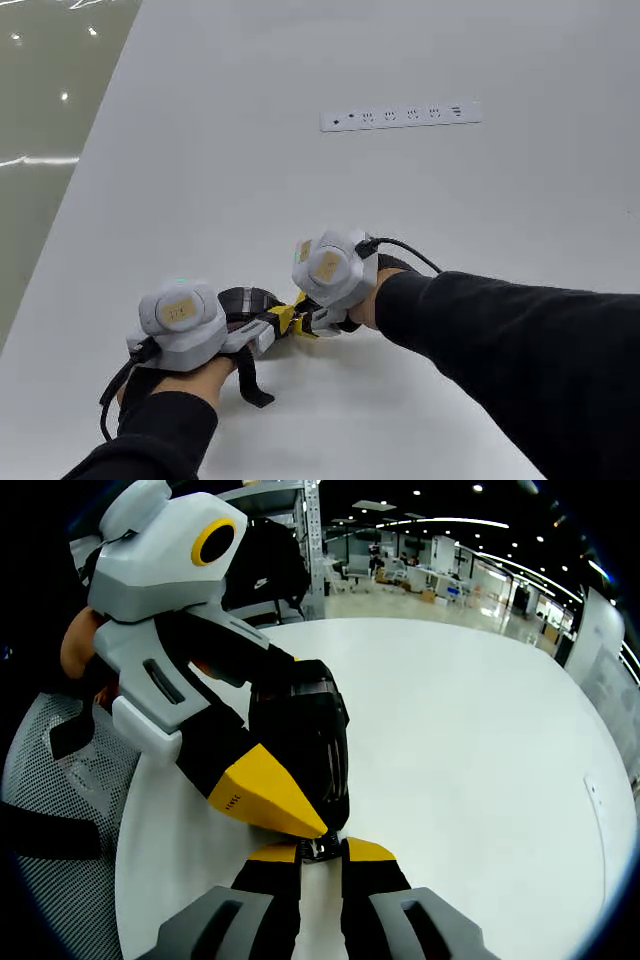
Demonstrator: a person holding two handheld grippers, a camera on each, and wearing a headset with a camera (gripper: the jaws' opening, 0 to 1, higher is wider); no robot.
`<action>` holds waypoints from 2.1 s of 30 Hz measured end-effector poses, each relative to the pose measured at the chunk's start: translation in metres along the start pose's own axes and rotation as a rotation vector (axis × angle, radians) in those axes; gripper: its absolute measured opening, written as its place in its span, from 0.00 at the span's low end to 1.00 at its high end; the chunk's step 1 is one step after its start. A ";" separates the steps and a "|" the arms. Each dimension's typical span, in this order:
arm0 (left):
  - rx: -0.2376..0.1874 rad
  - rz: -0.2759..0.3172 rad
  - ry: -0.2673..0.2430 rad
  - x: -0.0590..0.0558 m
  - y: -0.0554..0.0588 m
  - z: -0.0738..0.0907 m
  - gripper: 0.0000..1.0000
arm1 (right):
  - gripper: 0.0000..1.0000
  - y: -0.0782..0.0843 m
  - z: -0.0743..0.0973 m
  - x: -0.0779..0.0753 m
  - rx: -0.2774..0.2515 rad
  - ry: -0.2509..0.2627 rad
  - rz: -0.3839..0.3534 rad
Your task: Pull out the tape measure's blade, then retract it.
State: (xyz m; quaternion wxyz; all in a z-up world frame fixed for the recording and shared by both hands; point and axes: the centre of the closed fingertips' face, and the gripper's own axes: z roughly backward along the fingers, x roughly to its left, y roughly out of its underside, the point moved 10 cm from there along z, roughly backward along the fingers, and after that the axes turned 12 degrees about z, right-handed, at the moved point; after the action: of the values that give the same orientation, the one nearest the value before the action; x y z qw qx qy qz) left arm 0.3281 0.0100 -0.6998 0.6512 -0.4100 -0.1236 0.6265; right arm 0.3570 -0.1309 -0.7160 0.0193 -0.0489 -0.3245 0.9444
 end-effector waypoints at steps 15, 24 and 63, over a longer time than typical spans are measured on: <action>-0.014 -0.014 -0.014 -0.002 0.000 0.002 0.62 | 0.13 -0.002 0.000 0.004 0.015 0.024 0.000; -0.008 0.014 -0.006 0.000 -0.004 0.006 0.61 | 0.14 0.002 0.010 0.005 -0.008 0.052 -0.020; -0.020 -0.196 0.189 0.007 -0.002 0.022 0.99 | 0.34 0.042 0.081 0.031 -0.142 0.258 -0.237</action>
State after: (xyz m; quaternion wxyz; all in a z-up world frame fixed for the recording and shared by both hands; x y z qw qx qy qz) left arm 0.3162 0.0246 -0.6866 0.7139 -0.4595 -0.1075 0.5173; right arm 0.3175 -0.2115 -0.6813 0.1682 -0.1323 -0.3888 0.8961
